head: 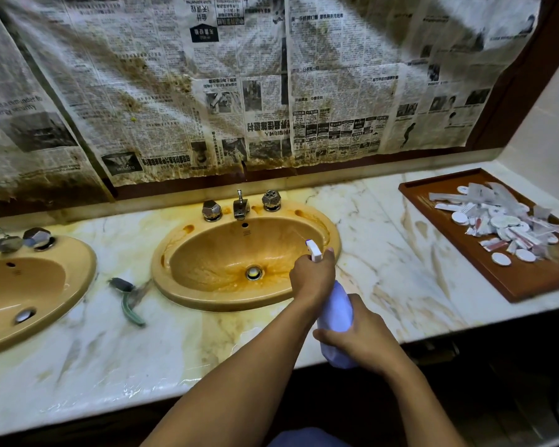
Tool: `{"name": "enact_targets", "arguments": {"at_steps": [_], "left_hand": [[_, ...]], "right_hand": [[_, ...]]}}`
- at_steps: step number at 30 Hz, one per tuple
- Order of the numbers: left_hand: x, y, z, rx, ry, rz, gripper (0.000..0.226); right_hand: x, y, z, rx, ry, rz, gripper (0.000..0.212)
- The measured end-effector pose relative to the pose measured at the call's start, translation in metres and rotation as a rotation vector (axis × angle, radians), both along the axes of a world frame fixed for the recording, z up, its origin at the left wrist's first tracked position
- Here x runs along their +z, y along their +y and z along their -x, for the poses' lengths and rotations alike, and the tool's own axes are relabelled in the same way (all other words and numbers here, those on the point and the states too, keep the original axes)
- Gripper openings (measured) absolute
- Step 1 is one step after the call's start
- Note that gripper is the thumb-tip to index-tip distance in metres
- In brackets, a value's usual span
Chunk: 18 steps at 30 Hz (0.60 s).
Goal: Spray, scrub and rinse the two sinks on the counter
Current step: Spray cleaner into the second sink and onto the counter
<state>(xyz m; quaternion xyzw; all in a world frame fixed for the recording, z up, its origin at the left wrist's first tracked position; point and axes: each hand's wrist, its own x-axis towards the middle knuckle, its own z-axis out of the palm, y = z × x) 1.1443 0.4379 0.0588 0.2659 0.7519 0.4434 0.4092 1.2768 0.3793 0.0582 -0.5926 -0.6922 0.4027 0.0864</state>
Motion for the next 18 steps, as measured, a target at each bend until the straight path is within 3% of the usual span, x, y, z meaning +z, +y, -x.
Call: {"name": "enact_targets", "arguments": {"at_steps": [5, 11, 18], "left_hand": [[-0.0039, -0.0013, 0.0000, -0.007, -0.033, -0.005, 0.048], [-0.0030, 0.0008, 0.0047, 0.046, 0.051, -0.014, 0.036], [-0.0079, -0.0031, 0.0040, -0.046, -0.119, 0.035, 0.051]], "right_hand": [[-0.0011, 0.0022, -0.0023, 0.002, 0.039, 0.048, 0.072], [-0.0011, -0.0014, 0.0040, 0.020, 0.007, 0.014, 0.071], [0.0021, -0.0020, 0.0012, 0.003, -0.003, 0.030, 0.070]]}}
